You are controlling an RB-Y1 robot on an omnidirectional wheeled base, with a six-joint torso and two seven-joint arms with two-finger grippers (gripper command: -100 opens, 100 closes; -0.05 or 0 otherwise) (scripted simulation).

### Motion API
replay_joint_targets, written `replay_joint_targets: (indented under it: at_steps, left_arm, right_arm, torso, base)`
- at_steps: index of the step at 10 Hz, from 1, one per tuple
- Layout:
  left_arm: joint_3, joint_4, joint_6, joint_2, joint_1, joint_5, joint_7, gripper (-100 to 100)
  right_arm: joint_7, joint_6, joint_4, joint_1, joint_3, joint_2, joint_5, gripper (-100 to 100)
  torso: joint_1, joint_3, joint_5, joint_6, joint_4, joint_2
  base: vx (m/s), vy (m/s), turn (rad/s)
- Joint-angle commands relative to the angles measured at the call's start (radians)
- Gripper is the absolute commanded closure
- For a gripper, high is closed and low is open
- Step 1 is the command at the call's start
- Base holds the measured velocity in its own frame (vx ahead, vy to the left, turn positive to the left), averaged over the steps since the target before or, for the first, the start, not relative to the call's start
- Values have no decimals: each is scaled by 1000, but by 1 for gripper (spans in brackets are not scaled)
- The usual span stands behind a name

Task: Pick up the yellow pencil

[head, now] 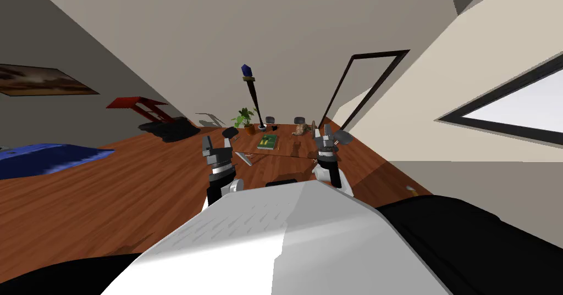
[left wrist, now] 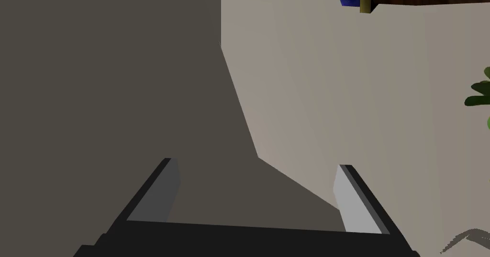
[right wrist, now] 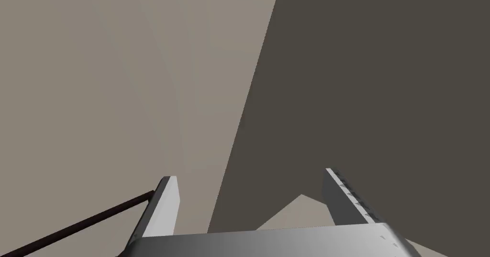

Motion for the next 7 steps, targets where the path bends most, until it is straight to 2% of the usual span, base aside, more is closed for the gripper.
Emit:
replay_joint_targets:
  at_steps: [1, 4, 7]
  left_arm:
    - [0, 0, 0, 0, 0, 0, 0, 0]
    - [0, 0, 0, 0, 0, 0, 0, 0]
    - [0, 0, 0, 0, 0, 0, 0, 0]
  right_arm:
    - [17, -10, 18, 2, -5, -40, 25, -100]
    - [58, -35, 62, 7, -17, -109, 85, -100]
    - [120, -71, 127, 14, -31, -196, 175, -100]
  torso:
    - [0, 0, 0, 0, 0, 0]
    - [-7, 1, -2, 0, 0, 2]
    - [-9, 1, -2, 0, 0, 2]
  base:
    - [-9, -37, 157]
    - [-36, -100, 231]
    - [-41, -118, 302]
